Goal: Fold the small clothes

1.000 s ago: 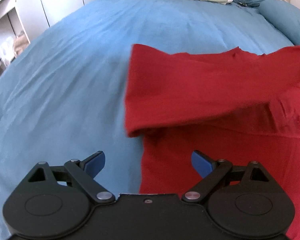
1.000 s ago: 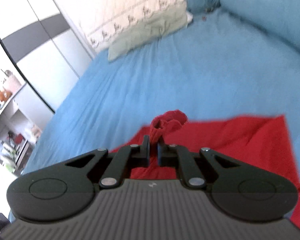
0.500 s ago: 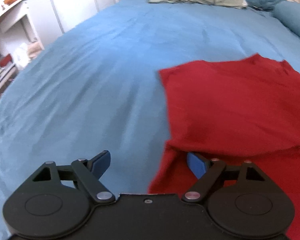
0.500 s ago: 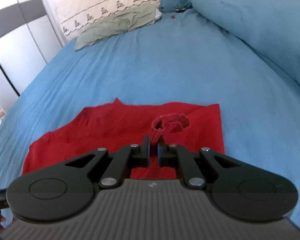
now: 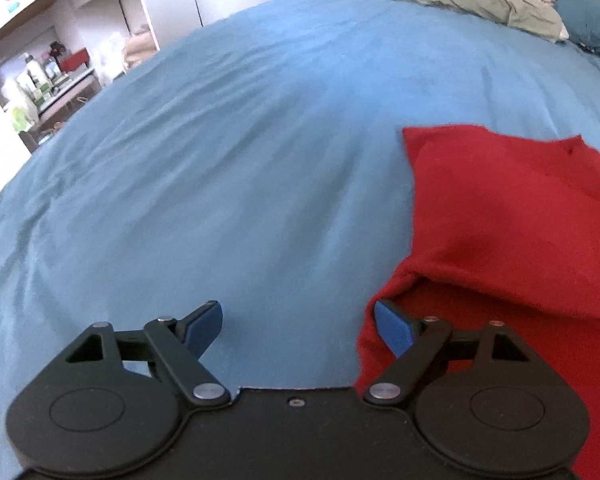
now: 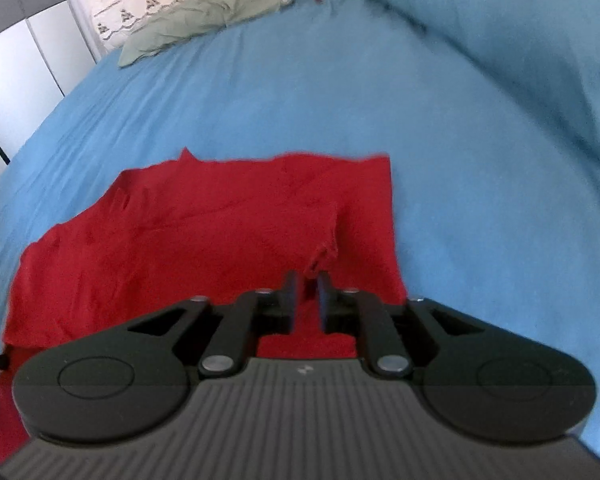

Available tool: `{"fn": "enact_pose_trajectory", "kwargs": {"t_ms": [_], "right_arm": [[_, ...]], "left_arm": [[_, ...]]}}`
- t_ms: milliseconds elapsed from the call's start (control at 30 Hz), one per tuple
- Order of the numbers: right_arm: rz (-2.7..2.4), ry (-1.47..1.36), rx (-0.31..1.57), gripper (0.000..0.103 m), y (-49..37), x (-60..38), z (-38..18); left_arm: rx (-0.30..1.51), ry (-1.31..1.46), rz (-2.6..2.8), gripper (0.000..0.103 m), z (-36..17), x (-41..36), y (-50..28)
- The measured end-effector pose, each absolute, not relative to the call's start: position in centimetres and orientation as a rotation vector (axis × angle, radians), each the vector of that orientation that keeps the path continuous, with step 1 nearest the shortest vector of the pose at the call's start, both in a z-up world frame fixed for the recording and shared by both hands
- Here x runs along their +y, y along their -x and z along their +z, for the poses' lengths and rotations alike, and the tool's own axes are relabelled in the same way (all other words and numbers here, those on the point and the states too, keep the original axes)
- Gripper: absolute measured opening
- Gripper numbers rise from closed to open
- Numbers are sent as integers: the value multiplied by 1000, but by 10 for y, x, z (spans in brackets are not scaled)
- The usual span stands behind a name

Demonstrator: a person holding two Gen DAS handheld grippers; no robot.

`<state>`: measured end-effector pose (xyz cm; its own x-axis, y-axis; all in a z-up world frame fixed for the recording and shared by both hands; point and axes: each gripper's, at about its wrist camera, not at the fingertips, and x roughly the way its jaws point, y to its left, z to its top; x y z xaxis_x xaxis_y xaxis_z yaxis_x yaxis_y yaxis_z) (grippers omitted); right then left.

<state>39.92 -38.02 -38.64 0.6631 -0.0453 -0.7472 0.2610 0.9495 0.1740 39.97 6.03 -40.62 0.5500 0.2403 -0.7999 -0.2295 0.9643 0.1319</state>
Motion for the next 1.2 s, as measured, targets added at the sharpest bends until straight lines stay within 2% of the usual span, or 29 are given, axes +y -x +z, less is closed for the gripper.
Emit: {"fn": "enact_pose_trajectory", "kwargs": {"t_ms": [33,100,133,300,600,767,900,1067,1200], "right_arm": [[-190,-239,807,76,-396,-375,-380],[-205,-184,735,97,-392,-367,-366],[-197,-164,707,102,-392,-362,-359],[-27,-210,730,103,-410,-350,-363],[4,-245,798,103,-424,-350,-417],[2,-170,797,103,-414,-354,-437],[-3,-95,804,103,-407,-353,-438],[4,-73,761,103,-391,-349,-403],[46,-85,822,103,-392,-347,-414]], "left_arm": [[924,-49,257,85,-398,54,-398],[854,-120,163,88,-380,36,-396],[832,-138,97,93,-372,28,-399],[782,-152,-180,94,-355,-1,-447],[915,-45,-284,94,-416,11,-544],[901,4,-284,101,-424,22,-561],[915,-9,-234,100,-408,26,-548],[899,-60,-290,101,-388,27,-492],[963,-68,-318,101,-412,27,-474]]}}
